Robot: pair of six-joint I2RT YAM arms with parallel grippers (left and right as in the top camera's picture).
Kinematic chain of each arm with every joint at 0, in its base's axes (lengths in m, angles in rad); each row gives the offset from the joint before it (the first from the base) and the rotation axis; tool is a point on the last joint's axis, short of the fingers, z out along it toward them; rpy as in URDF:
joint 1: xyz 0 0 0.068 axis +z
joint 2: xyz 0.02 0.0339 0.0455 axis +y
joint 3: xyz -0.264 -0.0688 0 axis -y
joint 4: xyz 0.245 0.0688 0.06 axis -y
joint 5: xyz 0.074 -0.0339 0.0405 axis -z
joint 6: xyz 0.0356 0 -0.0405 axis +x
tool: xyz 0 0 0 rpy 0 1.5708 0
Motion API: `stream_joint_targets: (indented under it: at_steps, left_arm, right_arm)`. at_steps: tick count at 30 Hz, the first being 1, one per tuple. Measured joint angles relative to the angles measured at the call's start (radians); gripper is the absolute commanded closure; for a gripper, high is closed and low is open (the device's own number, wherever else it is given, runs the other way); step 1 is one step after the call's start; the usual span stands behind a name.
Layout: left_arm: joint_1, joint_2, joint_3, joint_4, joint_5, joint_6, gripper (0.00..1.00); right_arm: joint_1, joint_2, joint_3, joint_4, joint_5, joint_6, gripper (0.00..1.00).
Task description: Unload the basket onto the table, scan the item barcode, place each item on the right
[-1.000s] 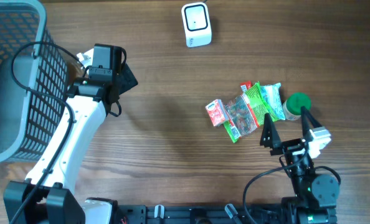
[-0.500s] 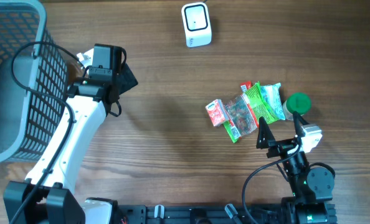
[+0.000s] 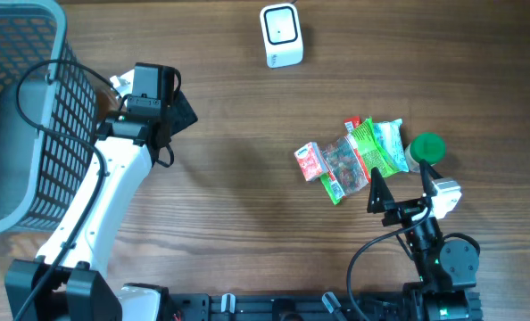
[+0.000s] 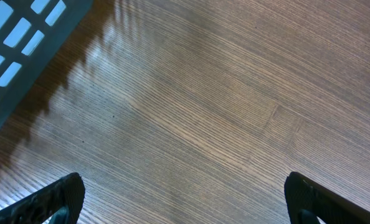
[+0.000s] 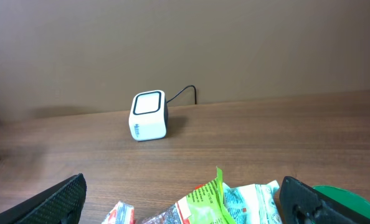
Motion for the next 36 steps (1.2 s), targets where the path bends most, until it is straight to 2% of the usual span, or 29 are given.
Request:
stream_joint_targets:
  at_steps: [5,8,15,21,31,36]
  left_arm:
    - [0.000,-0.021,0.000,0.000,0.000,0.000,0.00]
    - [0.000,-0.124,-0.005,-0.001,0.000,0.000,0.00]
    - [0.000,-0.723,-0.003,0.004,0.000,0.000,0.00]
    - [0.000,-1.047,0.002,-0.029,-0.006,0.000,0.00]
    - [0.070,-1.279,0.002,-0.235,-0.048,0.000,0.00]
    - [0.070,-1.329,-0.010,-0.252,-0.050,0.000,0.00]
  right_arm:
    - [0.000,0.000,0.000,0.000,0.000,0.000,0.00]
    - [0.000,0.000,0.000,0.000,0.000,0.000,0.00]
    - [0.000,-0.003,0.000,0.000,0.000,0.000,0.00]
    - [0.000,-0.003,0.000,-0.001,0.000,0.000,0.00]
    - [0.000,-0.005,0.000,0.000,0.000,0.000,0.00]
    - [0.000,-0.005,0.000,0.000,0.000,0.000,0.00]
